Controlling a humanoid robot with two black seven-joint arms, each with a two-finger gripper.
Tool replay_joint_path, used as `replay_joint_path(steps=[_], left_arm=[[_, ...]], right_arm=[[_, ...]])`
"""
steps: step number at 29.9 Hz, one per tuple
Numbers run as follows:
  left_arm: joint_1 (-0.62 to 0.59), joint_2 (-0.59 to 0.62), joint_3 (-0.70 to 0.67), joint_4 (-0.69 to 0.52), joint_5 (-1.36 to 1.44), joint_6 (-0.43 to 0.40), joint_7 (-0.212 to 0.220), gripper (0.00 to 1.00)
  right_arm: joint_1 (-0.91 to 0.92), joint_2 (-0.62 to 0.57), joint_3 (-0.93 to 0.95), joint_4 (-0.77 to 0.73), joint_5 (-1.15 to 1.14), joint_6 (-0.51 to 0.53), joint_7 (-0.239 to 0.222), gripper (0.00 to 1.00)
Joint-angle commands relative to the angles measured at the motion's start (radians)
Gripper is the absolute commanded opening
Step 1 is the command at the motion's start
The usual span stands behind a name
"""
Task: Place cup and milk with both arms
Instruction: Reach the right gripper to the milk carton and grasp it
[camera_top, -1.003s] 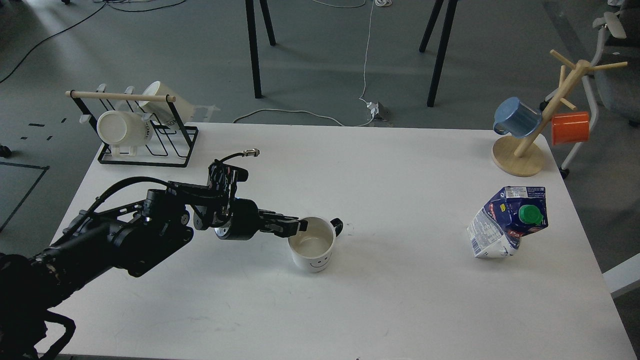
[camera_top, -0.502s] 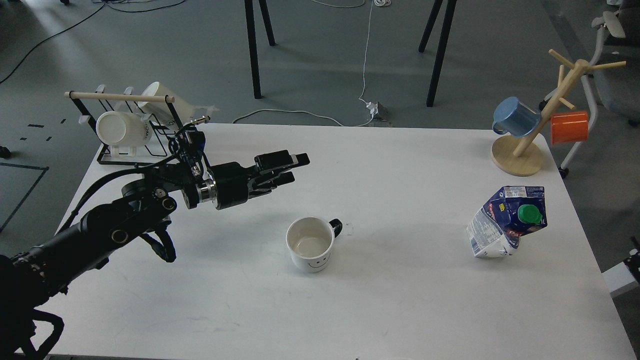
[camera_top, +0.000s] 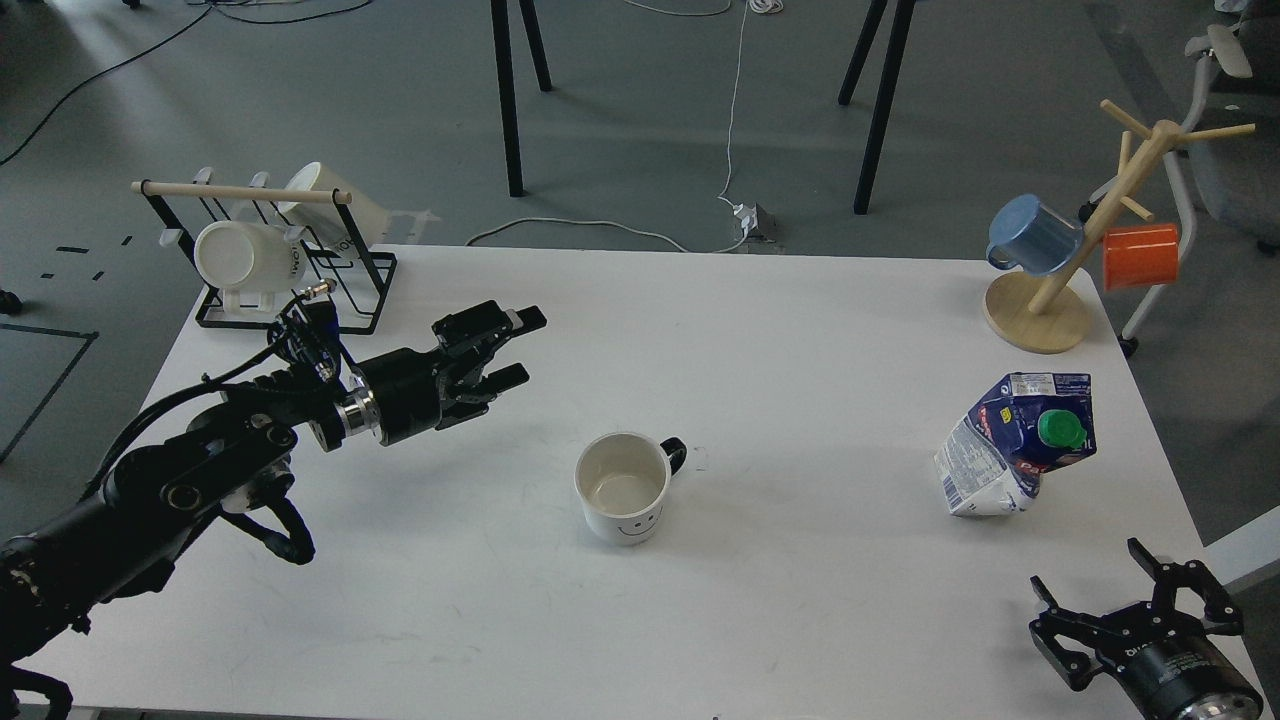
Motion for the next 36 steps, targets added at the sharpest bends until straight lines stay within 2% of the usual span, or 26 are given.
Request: replay_joint_path(steps=[1,28,36], left_arm=[[0.003,-0.001,0.001,0.001,0.003,0.0,0.0,0.99],[0.017,-0.001,-0.002,0.058,0.003,0.0,0.0,0.99],[0.018,-0.003,-0.002,0.067,0.003,0.0,0.0,0.99]], right_arm=[[0.007,0.037,0.005,-0.009,-0.003,0.0,0.0,0.99],[0.137,0.111,0.023,-0.065,0.009,0.0,0.0,0.99],[0.185,0.206,0.008,-0.158,0.005,0.0,0.0,0.99]])
